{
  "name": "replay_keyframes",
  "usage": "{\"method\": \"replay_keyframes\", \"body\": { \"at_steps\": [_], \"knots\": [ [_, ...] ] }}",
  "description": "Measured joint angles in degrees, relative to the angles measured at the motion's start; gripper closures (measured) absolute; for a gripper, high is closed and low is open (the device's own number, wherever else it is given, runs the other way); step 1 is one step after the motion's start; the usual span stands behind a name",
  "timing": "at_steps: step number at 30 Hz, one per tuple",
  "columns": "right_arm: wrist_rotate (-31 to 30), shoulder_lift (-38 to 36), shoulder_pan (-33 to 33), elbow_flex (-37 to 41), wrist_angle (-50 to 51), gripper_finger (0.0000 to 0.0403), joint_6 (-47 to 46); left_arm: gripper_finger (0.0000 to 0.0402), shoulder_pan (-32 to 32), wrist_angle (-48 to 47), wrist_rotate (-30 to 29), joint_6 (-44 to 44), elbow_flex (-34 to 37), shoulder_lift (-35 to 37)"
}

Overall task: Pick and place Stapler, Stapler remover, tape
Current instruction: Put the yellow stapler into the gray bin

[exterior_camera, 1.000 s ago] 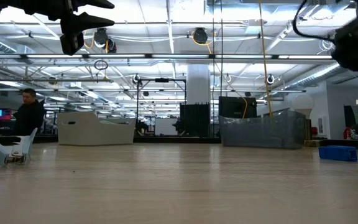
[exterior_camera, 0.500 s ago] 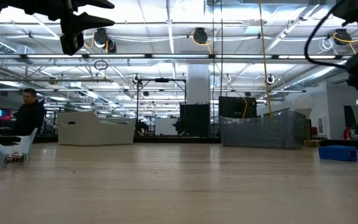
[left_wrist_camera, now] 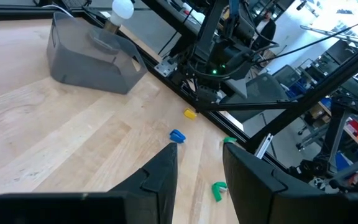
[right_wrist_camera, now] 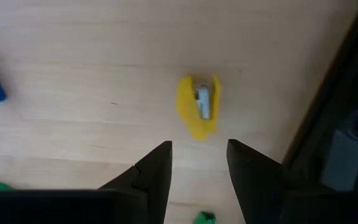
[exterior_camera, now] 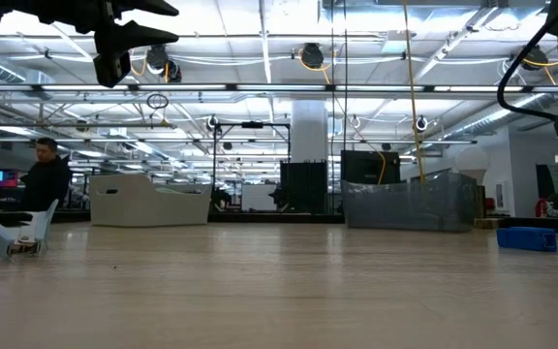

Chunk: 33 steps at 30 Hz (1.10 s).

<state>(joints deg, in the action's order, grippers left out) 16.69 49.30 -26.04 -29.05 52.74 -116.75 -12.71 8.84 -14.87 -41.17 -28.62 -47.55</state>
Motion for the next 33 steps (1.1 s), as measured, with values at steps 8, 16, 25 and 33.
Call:
{"method": "replay_keyframes", "body": {
  "at_steps": [8,16,25,33],
  "knots": [
    [-0.3,0.0,0.04,3.03,-5.17,0.0256,-1.07,0.0273,0.0,-0.04,0.0,-0.02,0.0,0.0],
    [-0.11,0.0,0.04,7.0,-11.37,0.0257,-2.39,0.0273,0.0,-0.04,0.0,-0.07,0.0,0.0],
    [-0.18,0.0,0.04,8.23,-13.17,0.027,-2.58,0.0273,0.0,0.31,-0.11,-0.13,0.0,0.0],
    [0.08,0.0,0.04,8.3,-12.95,0.0299,-2.1,0.0273,0.0,0.33,-0.15,-0.24,0.0,0.0]
  ]
}}
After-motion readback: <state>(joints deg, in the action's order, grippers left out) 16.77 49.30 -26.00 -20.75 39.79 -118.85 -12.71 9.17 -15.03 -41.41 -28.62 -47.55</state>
